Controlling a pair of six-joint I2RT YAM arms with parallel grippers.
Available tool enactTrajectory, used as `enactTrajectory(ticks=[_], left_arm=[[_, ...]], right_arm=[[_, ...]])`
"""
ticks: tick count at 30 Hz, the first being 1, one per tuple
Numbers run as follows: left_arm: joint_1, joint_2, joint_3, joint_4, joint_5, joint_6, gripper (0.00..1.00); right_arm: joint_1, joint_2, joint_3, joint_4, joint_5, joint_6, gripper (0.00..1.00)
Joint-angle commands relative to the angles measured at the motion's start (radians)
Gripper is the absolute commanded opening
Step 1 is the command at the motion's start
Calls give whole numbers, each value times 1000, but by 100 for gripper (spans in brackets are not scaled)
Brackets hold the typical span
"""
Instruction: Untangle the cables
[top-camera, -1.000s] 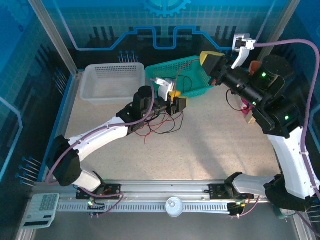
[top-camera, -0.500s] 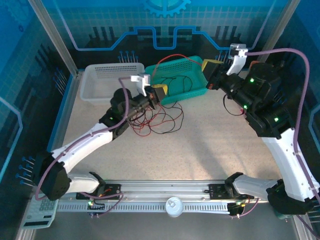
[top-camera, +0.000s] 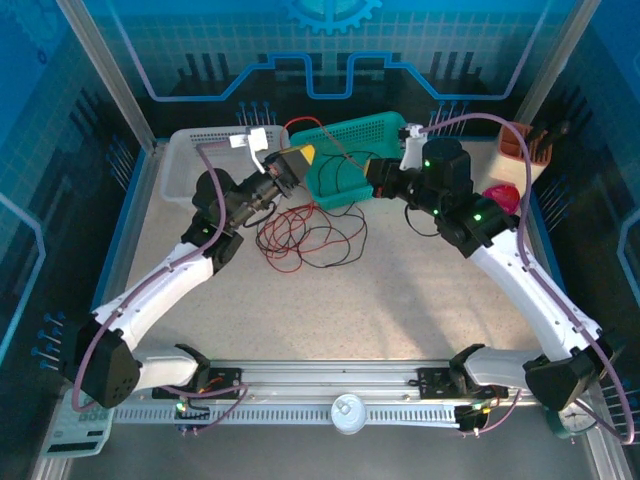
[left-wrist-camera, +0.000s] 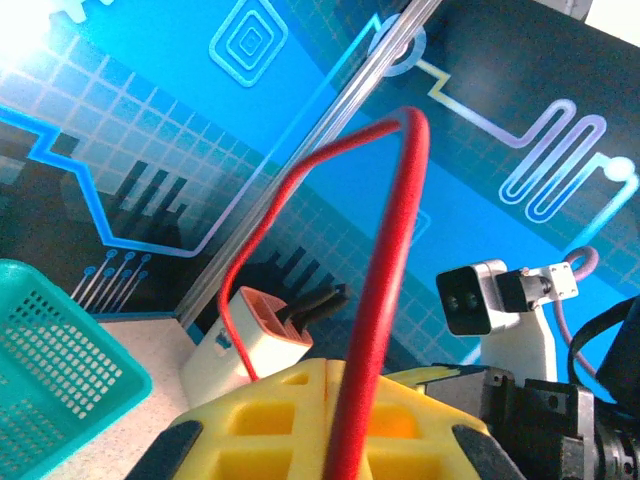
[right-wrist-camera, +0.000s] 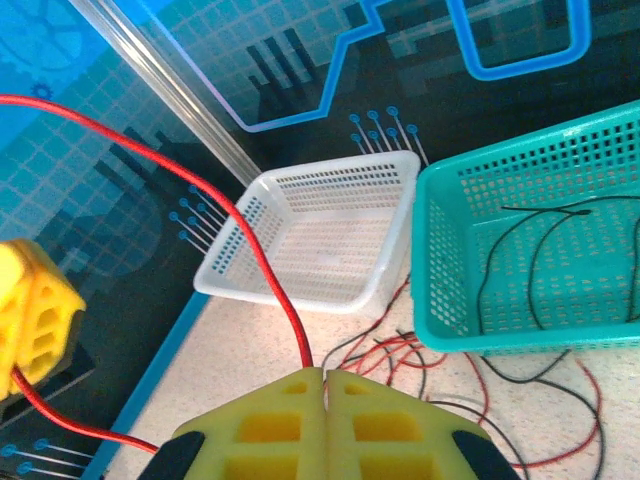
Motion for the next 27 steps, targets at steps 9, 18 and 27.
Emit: enactTrajectory(ticks=[9,18,27], left_arm=[[4,77,1,99,22,-76,12],[5,119,-19,133,14,-113,16],[5,116,-56,101,-42,-86,20]], right_arm=[[114,-6,-15,106,4,30,0],[165,0,-12,131,19,37,0],[169,-21,6,126,53,16,0]])
